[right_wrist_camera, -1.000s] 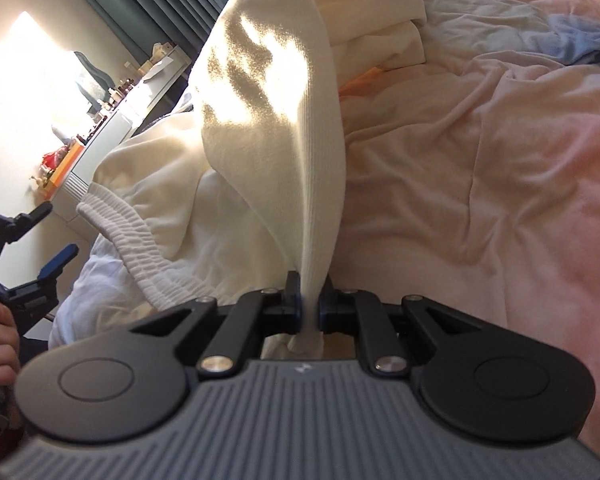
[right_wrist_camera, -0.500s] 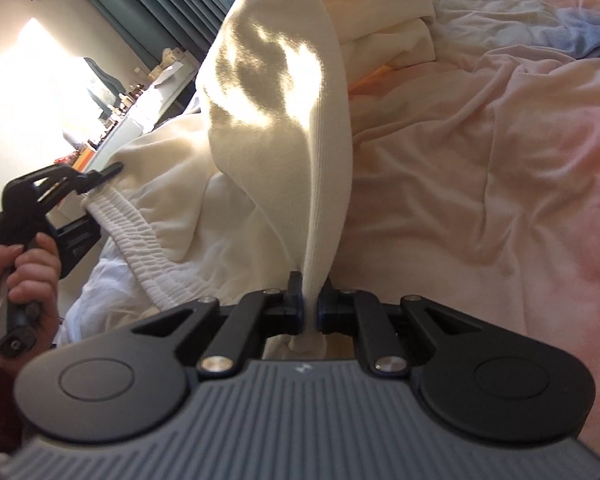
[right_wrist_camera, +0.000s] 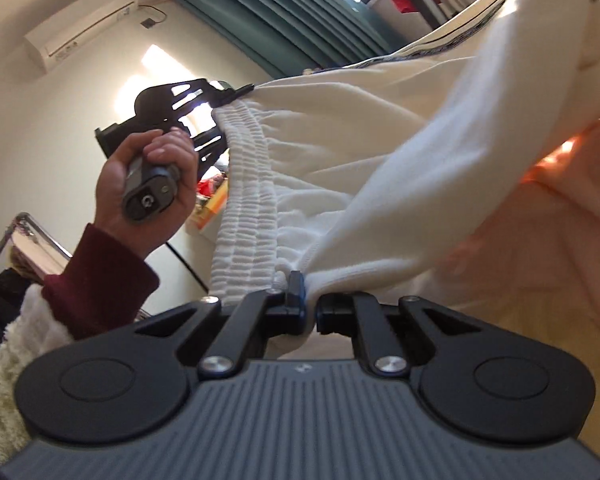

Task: Fold clothes
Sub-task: 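Stretch the sweatpants out on the bed with both tools, then open both, then grasp the black-taped waistband edge with the left tool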

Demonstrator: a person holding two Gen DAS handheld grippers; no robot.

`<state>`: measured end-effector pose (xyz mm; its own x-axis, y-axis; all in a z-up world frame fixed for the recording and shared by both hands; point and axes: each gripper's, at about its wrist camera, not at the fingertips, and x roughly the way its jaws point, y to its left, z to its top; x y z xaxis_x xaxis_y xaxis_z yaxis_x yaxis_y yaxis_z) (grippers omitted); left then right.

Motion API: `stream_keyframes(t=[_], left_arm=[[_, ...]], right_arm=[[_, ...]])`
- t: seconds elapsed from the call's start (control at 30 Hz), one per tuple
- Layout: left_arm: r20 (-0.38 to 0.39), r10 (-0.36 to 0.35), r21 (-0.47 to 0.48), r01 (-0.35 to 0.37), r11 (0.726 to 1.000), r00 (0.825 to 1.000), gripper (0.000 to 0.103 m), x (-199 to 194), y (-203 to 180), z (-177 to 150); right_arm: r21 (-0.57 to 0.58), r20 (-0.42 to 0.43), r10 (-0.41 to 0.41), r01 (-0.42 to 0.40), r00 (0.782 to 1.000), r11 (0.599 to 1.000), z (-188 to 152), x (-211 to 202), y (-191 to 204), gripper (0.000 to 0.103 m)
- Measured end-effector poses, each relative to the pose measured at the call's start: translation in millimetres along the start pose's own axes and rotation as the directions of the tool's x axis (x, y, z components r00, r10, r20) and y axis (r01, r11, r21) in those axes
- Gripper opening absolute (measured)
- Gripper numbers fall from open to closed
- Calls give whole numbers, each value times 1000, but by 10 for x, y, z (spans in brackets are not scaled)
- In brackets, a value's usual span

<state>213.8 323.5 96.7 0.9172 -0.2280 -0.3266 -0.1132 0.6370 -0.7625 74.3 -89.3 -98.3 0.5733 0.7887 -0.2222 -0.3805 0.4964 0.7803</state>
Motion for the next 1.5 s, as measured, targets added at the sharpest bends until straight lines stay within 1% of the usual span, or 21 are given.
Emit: stream_keyframes(t=[0.07, 0.17, 0.23, 0.33, 0.43, 0.53, 0.63, 0.7, 0.73, 0.77, 0.83, 0.87, 0.9, 0.93, 1.0, 1.07, 1.1, 1.13, 1.3, 1.43, 1.5], left_arm=[[35, 25, 44, -26, 999, 999, 8, 104, -18, 276], [75, 107, 126, -116, 985, 991, 8, 387, 96, 514], [48, 177, 114, -181, 977, 983, 8, 675, 354, 599], [-2, 272, 105, -270, 957, 962, 8, 1096, 831, 598], [-42, 341, 119, -335, 935, 939, 8, 1371, 1198, 556], [-65, 344, 129, -334, 934, 937, 8, 1409, 1417, 522], [-86, 312, 135, -299, 945, 946, 9, 1333, 1467, 548], [-96, 283, 136, -269, 953, 954, 13, 1221, 1441, 529], [-101, 266, 129, -252, 959, 959, 22, 1144, 1418, 513], [-90, 252, 126, -240, 962, 963, 44, 1038, 1387, 481], [-56, 249, 135, -240, 961, 967, 68, 805, 1294, 401], [-33, 262, 145, -255, 956, 965, 70, 679, 1228, 352], [-18, 276, 148, -270, 951, 961, 71, 567, 1174, 314], [-4, 290, 150, -286, 946, 957, 75, 457, 1122, 277], [16, 305, 165, -304, 938, 952, 76, 250, 998, 191], [30, 311, 218, -310, 926, 950, 76, 46, 810, 62], [35, 310, 250, -308, 918, 950, 76, -39, 709, -7], [29, 322, 299, -315, 901, 946, 76, -160, 553, -118], [-7, 251, 422, -225, 878, 968, 76, -593, -116, -829], [-38, 191, 486, -149, 861, 981, 76, -845, -577, -1466], [-68, 149, 503, -95, 859, 986, 76, -968, -768, -1813]], right_arm=[[8, 2, 72, -72, 997, 997, 76, 296, 115, 9], [-10, -4, 133, -133, 991, 991, 134, 736, 191, 9], [-9, -23, 133, -133, 991, 991, 130, 1016, 123, 9], [4, -77, 108, -108, 991, 994, 53, 1388, -106, 9], [14, -131, 91, -90, 987, 996, -26, 1557, -255, 9], [33, -160, 98, -94, 982, 995, 2, 1596, -343, 9], [51, -188, 105, -97, 977, 994, 30, 1635, -430, 9], [50, -203, 97, -89, 974, 995, 44, 1619, -409, 11], [46, -209, 91, -83, 974, 995, 51, 1601, -379, 11], [42, -217, 82, -75, 973, 996, 55, 1576, -350, 13], [31, -234, 58, -52, 970, 998, 55, 1499, -296, 21], [16, -241, 38, -35, 970, 999, 61, 1456, -260, 30], [-16, -242, 5, -9, 970, 1000, 77, 1405, -210, 35], [-46, -241, -27, 17, 970, 999, 91, 1345, -158, 45], [-75, -226, -71, 55, 972, 996, 104, 1167, -82, 69], [-105, -203, -98, 78, 974, 991, 100, 900, -35, 80], [-139, -188, -115, 89, 975, 986, 123, 771, 13, 80], [-172, -173, -130, 100, 976, 980, 146, 642, 61, 80], [-304, -61, -218, 190, 974, 934, 298, -59, 158, 79], [-372, 33, -290, 281, 957, 885, 482, -618, 203, 79], [-401, 75, -319, 321, 945, 858, 535, -920, 204, 79]])
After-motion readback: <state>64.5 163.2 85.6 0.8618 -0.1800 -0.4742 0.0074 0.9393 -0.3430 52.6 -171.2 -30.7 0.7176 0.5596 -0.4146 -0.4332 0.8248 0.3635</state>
